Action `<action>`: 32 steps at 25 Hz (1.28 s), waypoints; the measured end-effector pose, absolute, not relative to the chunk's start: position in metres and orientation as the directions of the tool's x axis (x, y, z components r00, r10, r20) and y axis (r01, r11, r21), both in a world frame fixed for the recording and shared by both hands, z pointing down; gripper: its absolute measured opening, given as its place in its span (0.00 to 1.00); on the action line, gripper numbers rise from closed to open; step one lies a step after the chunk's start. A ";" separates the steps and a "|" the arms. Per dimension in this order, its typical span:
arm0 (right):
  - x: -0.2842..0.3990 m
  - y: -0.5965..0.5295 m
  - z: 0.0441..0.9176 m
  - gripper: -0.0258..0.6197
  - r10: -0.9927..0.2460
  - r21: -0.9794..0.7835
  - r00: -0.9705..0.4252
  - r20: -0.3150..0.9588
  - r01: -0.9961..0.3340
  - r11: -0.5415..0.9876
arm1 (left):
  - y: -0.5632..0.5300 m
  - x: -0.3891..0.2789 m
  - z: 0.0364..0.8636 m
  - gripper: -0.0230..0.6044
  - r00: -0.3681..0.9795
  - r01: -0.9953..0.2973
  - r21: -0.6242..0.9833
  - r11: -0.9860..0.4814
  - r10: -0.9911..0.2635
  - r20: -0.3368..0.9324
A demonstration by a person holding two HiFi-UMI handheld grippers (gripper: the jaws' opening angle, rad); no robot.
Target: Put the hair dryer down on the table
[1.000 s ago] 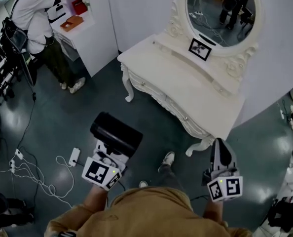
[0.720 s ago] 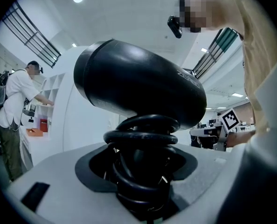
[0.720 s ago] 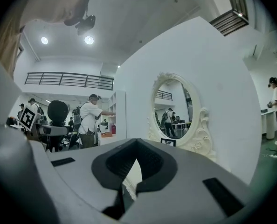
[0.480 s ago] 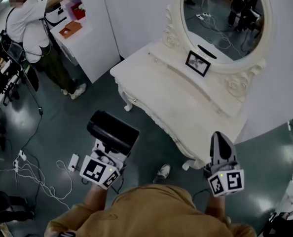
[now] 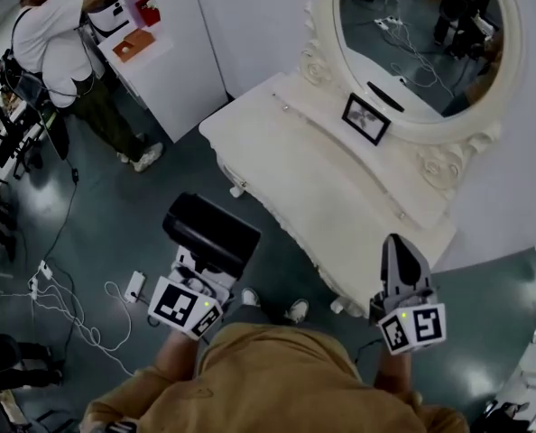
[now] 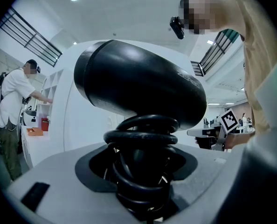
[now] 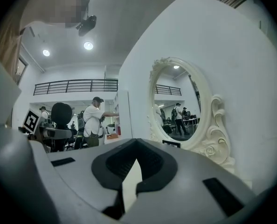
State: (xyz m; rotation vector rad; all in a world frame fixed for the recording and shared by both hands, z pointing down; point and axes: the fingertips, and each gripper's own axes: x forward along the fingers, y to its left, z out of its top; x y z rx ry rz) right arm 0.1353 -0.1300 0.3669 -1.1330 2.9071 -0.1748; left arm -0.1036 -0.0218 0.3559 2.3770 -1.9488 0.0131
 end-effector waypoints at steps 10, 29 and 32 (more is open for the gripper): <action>0.108 -0.154 0.371 0.04 -0.706 -0.116 -0.708 0.037 -0.704 0.700 | -0.058 -0.125 0.363 0.46 0.255 -0.966 0.059 -0.252 -0.966 0.049; 0.072 -0.208 0.370 0.04 -0.801 -0.064 -0.592 0.082 -0.806 0.589 | -0.166 -0.155 0.401 0.46 0.432 -0.901 0.091 -0.424 -0.893 0.123; 0.073 -0.211 0.373 0.04 -0.814 -0.064 -0.574 0.091 -0.819 0.570 | -0.179 -0.151 0.417 0.46 0.462 -0.887 0.100 -0.451 -0.872 0.164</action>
